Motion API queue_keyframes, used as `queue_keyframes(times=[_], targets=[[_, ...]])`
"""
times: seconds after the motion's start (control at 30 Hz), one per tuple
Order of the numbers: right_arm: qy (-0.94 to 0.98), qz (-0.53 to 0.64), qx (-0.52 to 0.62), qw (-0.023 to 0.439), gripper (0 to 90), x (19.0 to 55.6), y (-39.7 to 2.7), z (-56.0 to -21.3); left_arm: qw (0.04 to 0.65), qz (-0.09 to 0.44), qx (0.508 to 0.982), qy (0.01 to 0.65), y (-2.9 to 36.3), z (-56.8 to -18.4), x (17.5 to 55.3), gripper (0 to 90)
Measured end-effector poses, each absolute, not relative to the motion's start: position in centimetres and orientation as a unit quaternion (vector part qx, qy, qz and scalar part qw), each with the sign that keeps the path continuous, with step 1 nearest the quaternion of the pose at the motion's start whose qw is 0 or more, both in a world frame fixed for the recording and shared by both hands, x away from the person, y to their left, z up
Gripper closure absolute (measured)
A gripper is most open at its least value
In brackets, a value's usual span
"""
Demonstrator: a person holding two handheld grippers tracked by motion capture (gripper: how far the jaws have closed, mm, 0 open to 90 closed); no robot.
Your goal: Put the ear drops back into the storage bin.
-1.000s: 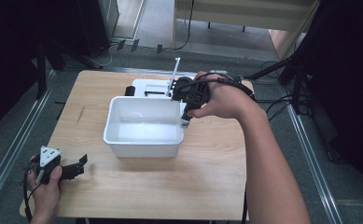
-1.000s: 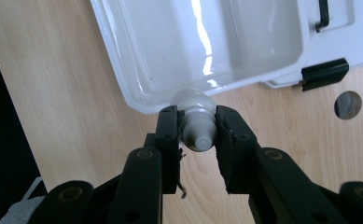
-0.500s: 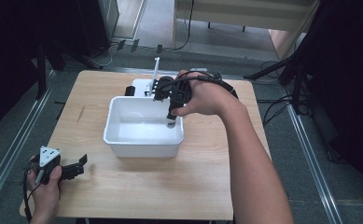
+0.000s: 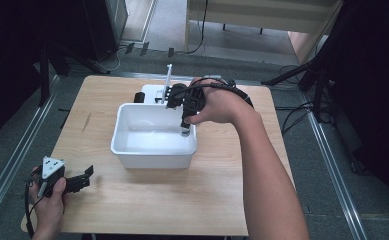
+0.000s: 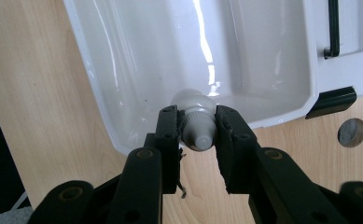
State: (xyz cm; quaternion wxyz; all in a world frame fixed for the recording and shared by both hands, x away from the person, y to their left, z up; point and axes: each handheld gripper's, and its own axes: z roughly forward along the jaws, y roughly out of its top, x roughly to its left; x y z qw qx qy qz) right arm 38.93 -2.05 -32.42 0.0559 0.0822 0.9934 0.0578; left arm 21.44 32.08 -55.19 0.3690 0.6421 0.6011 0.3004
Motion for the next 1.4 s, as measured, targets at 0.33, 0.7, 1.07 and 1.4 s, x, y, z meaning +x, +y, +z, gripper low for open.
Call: queue_keyframes(times=[0.33, 0.7, 1.07, 1.4], targets=[[0.993, 0.054, 0.079, 0.071, 71.9, 39.6, -2.4, -33.7, 0.370, 0.300, 0.642, 0.601, 32.1, -55.2, 21.4, 0.0], [0.994, 0.042, 0.079, 0.068, 71.8, 39.9, -2.3, -35.1, 0.370, 0.301, 0.642, 0.600, 32.1, -55.2, 21.4, 0.0], [0.994, 0.023, 0.078, 0.068, 71.8, 40.0, -2.1, -36.8, 0.372, 0.301, 0.641, 0.600, 32.1, -55.2, 21.4, 0.0], [0.995, 0.017, 0.071, 0.062, 71.8, 40.3, -1.5, -38.7, 0.372, 0.301, 0.642, 0.599, 32.1, -55.2, 21.4, 0.0]])
